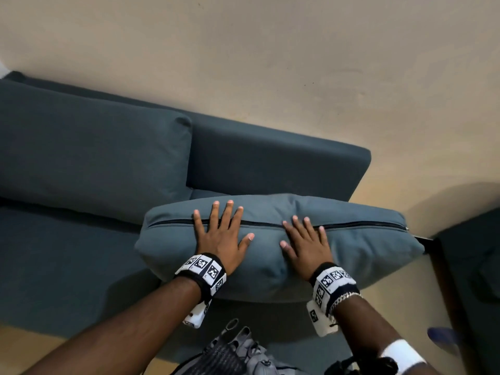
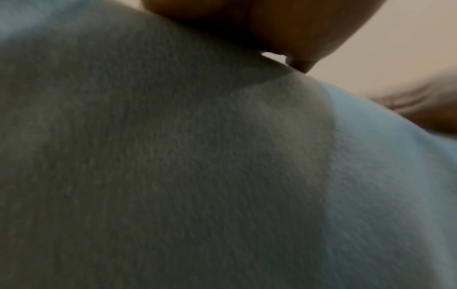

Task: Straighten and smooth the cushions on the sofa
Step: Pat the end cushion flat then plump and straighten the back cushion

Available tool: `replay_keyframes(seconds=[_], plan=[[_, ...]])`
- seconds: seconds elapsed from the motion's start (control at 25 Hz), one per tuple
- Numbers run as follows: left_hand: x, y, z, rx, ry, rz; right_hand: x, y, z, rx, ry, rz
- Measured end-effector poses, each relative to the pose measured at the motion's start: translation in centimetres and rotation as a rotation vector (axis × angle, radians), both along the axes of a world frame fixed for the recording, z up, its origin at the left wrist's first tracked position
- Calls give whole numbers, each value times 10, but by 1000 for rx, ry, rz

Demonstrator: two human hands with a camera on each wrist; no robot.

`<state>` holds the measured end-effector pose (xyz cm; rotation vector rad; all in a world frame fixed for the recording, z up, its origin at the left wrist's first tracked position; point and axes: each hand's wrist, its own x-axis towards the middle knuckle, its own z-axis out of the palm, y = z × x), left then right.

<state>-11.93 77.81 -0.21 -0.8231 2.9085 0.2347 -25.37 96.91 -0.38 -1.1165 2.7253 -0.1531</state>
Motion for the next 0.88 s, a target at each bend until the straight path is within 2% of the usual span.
replay_keyframes(seconds=[0.04, 0.08, 0.12, 0.16, 0.2, 0.24, 0.28, 0.32, 0.36, 0.44, 0.48, 0.52, 0.56, 0.64, 0.68, 0.72, 0.76, 0.8, 0.88], plan=[[-2, 4, 0, -7, -21, -40, -10, 6, -10, 144, -125, 38], [-5, 9, -1, -18, -36, -72, -17, 8, -7, 149, -202, 41], [-9, 12, -3, -31, -34, -84, -25, 6, 3, -17, -213, 16], [-12, 16, -2, -33, -32, -75, -27, 5, 17, -286, -186, -43], [-16, 19, -2, -28, -23, -60, -25, 5, 32, -545, -100, -105], [-22, 23, -1, -19, -13, -54, -21, 9, 44, -725, 33, -157], [-25, 26, -1, -11, -10, -56, -17, 16, 49, -784, 170, -205], [-28, 29, -1, -9, -7, -64, -19, 24, 42, -721, 296, -244], [-32, 32, -1, -14, -6, -71, -20, 29, 32, -528, 313, -236], [-39, 38, -3, -3, -19, -105, -24, 41, -5, 39, 56, -119], [-41, 42, -4, 1, -31, -133, -32, 46, -15, 177, -65, -88], [-44, 45, -5, -7, -32, -159, -39, 45, -10, 159, -122, -94], [-46, 46, -6, -18, -24, -165, -47, 41, 1, -32, -110, -126], [-49, 47, -9, -5, -14, -144, -58, 41, 36, -576, 8, -219], [-50, 47, -10, 5, -8, -141, -59, 45, 51, -777, 119, -251], [-51, 47, -10, 10, -5, -143, -62, 53, 56, -876, 235, -252], [-52, 46, -10, 8, 4, -144, -66, 61, 52, -842, 331, -257], [-54, 44, -11, 2, 15, -141, -68, 67, 42, -660, 333, -253], [-56, 43, -14, 1, 29, -146, -68, 78, 4, -38, 101, -149]])
